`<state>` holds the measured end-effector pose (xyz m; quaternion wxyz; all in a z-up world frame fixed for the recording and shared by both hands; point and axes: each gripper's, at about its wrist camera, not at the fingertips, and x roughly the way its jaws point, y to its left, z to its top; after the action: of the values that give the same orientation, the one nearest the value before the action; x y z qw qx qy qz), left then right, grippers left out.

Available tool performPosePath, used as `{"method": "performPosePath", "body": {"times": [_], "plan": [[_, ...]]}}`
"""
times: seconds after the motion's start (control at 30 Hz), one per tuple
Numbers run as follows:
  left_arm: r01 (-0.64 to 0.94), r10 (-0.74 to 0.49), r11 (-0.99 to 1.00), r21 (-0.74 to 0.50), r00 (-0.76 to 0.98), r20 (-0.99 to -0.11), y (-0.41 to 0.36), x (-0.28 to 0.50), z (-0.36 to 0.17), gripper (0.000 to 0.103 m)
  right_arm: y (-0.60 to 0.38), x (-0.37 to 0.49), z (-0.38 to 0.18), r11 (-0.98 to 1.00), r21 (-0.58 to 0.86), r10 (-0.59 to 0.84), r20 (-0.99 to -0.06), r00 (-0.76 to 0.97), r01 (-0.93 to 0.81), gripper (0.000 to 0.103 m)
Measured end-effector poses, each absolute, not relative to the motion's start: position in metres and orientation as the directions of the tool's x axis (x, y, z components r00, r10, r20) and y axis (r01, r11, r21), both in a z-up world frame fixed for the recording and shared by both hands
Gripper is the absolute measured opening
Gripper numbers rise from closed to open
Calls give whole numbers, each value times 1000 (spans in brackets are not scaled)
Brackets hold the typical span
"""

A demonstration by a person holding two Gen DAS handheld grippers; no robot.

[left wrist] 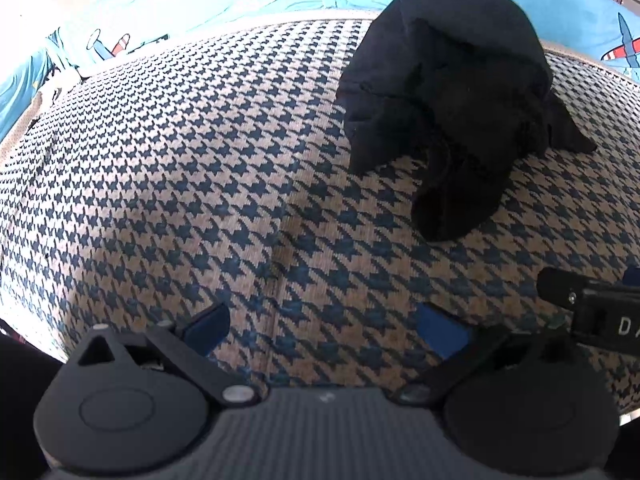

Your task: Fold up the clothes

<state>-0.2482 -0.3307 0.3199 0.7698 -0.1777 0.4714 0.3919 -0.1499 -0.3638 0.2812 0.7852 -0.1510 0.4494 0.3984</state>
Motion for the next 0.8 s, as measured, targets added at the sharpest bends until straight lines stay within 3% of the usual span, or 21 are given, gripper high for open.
{"method": "performPosePath", "body": {"times": [0.3, 0.8], "plan": [[-782, 395, 621, 52, 255, -883, -318, -251, 307, 103, -352, -157, 274, 639, 12, 419, -844, 335, -769, 103], [-778, 351, 628, 3, 280, -894, -307, -254, 301, 103, -344, -159, 271, 683, -4, 388, -845, 368, -730, 103]]}}
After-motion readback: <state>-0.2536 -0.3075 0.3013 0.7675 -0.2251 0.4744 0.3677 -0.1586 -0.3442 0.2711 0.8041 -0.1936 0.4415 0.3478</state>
